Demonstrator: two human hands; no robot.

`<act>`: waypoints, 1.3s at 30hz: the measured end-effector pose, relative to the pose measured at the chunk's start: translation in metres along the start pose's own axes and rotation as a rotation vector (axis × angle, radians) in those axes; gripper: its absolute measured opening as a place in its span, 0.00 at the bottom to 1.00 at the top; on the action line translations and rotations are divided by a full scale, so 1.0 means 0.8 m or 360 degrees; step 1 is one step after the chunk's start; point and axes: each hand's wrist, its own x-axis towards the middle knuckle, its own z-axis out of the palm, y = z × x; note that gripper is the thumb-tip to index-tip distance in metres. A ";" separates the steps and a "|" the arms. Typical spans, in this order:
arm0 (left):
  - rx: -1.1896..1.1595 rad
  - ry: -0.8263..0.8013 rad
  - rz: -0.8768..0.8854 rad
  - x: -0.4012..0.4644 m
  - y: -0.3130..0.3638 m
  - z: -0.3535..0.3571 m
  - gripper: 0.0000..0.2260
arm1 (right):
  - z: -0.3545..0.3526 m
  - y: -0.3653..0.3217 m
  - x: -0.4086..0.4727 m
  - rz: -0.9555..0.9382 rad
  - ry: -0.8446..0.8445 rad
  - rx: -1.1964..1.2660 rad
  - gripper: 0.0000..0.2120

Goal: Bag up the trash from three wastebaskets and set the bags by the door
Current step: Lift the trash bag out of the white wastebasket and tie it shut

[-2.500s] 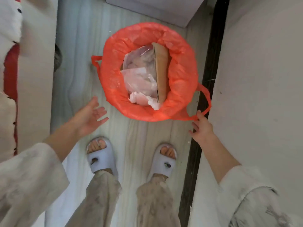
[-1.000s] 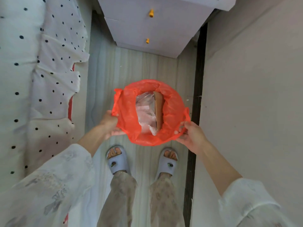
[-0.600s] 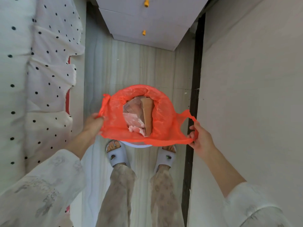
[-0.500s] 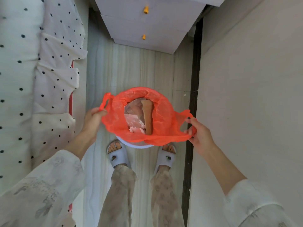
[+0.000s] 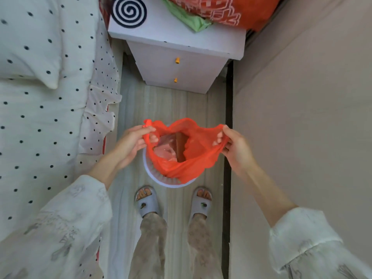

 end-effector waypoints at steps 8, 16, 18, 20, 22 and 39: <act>0.0050 0.0080 0.0123 -0.033 0.045 0.018 0.06 | 0.014 -0.055 -0.014 -0.0086 0.0106 -0.0091 0.17; -0.0076 0.0100 0.0294 -0.055 0.098 0.029 0.06 | 0.006 -0.100 -0.028 -0.0234 0.0200 0.0067 0.17; -0.0069 0.0101 0.0345 -0.057 0.115 0.035 0.06 | 0.013 -0.118 -0.031 -0.0243 0.0138 0.0114 0.16; -0.0007 0.0106 0.0356 -0.063 0.121 0.040 0.06 | 0.021 -0.124 -0.038 -0.0239 0.0078 0.0051 0.16; 0.0064 0.0127 0.0352 -0.074 0.118 0.040 0.05 | 0.026 -0.121 -0.050 -0.0237 0.0029 -0.0095 0.18; 0.0481 0.0010 0.0658 -0.315 0.140 0.037 0.06 | 0.021 -0.119 -0.285 -0.0532 0.0178 -0.0439 0.16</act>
